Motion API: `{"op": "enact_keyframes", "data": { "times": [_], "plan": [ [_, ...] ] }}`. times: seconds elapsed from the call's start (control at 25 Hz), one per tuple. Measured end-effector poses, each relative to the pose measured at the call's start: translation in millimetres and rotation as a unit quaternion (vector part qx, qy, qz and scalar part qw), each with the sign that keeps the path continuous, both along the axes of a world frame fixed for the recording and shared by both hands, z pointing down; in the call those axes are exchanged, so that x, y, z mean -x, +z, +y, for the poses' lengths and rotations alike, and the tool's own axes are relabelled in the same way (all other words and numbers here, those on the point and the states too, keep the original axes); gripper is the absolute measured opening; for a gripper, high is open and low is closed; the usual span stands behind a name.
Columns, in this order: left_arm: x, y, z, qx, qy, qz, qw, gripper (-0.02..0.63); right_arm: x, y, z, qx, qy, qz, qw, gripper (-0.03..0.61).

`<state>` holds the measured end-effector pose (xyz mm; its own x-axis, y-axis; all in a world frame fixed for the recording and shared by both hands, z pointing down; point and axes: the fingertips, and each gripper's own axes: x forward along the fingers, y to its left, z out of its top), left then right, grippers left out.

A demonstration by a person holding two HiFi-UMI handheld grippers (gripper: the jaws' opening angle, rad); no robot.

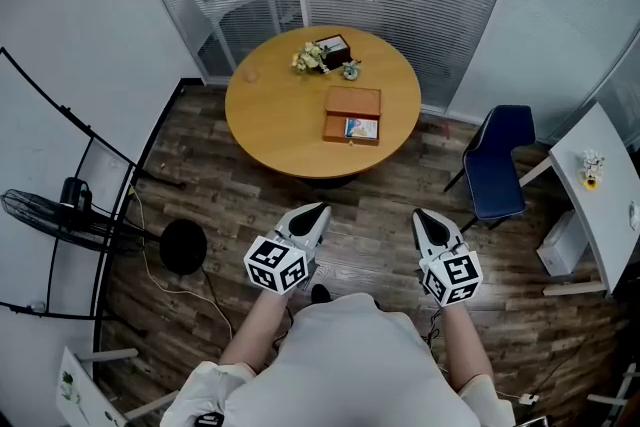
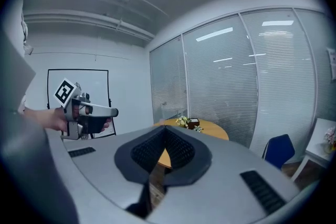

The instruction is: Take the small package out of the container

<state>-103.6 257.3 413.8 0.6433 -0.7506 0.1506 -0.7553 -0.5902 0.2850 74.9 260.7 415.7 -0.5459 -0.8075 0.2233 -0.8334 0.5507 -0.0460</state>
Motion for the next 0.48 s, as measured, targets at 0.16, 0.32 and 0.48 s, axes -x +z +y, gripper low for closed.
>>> {"op": "enact_keyframes", "data": {
  "times": [0.16,0.32,0.48],
  "plan": [
    [0.1,7.5,3.3,0.003,0.001,-0.002,1.0,0.02,1.4,8.9,3.8,0.008,0.003,0.006,1.0,0.003],
    [7.2,9.6,2.4,0.004,0.006,-0.003,1.0,0.02,9.7,14.5,6.5,0.017,0.001,0.007,1.0,0.003],
    [16.2,12.4,-1.3,0.009,0.008,0.0,0.9999,0.021,22.4,14.2,6.4,0.016,-0.001,0.008,1.0,0.003]
  ]
}}
